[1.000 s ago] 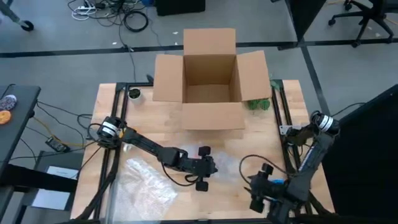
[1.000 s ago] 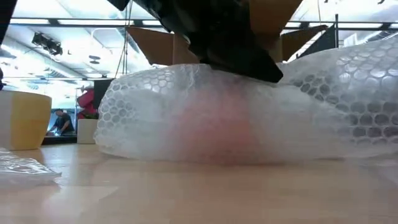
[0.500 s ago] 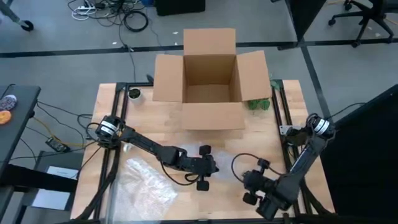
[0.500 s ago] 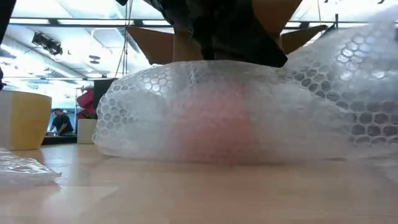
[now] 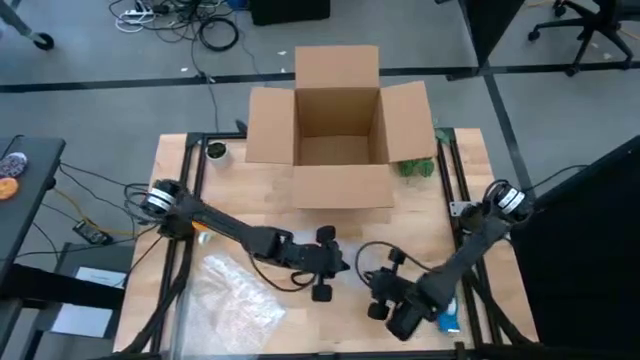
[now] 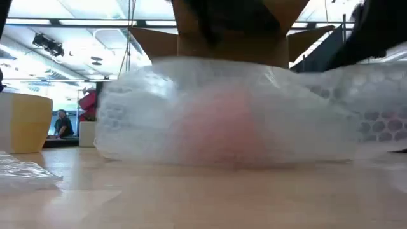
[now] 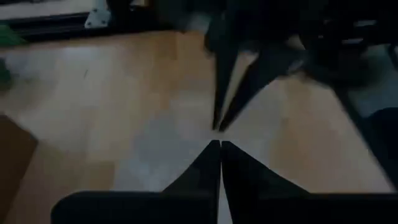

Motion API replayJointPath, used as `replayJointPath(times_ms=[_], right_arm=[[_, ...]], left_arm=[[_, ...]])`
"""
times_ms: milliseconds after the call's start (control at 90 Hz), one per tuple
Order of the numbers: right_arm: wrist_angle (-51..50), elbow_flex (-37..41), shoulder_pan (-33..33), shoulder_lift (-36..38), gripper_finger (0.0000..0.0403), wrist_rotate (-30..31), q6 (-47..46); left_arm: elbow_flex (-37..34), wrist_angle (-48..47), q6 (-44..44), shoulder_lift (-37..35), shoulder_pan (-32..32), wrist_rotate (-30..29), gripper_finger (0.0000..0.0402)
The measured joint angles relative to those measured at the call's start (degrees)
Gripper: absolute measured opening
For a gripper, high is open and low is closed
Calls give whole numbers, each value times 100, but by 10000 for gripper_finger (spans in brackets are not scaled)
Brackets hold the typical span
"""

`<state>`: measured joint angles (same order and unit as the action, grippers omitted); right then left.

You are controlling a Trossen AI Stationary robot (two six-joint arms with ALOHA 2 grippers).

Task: Wrap mug
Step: Wrap the orange mug with the bubble wrap

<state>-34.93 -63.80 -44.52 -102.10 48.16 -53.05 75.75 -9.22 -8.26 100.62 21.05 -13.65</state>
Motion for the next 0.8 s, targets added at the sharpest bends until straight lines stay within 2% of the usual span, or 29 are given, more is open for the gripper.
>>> replayJointPath(times_ms=[78, 222, 322, 411, 600, 800], right_arm=[[219, 159, 147, 2, 0, -101, 109], [447, 268, 304, 4, 0, -305, 379], [747, 377, 348, 9, 0, -483, 643], [1015, 421, 420, 9, 0, -492, 891], [1161, 436, 731, 9, 0, -533, 1395], [2267, 444, 1278, -88, 0, -661, 2833]], left_arm=[[0, -1057, -284, -471, 124, -237, 0], [-19, -3346, -1293, -1120, 322, -1573, 0], [-423, -4028, -2035, -1242, 260, -2025, 0], [-968, -3633, -2179, -1239, 99, -1917, 0], [-2225, -1786, -1853, -1189, -314, -1247, 0], [-2665, -236, -1431, -1154, -531, -901, 0]])
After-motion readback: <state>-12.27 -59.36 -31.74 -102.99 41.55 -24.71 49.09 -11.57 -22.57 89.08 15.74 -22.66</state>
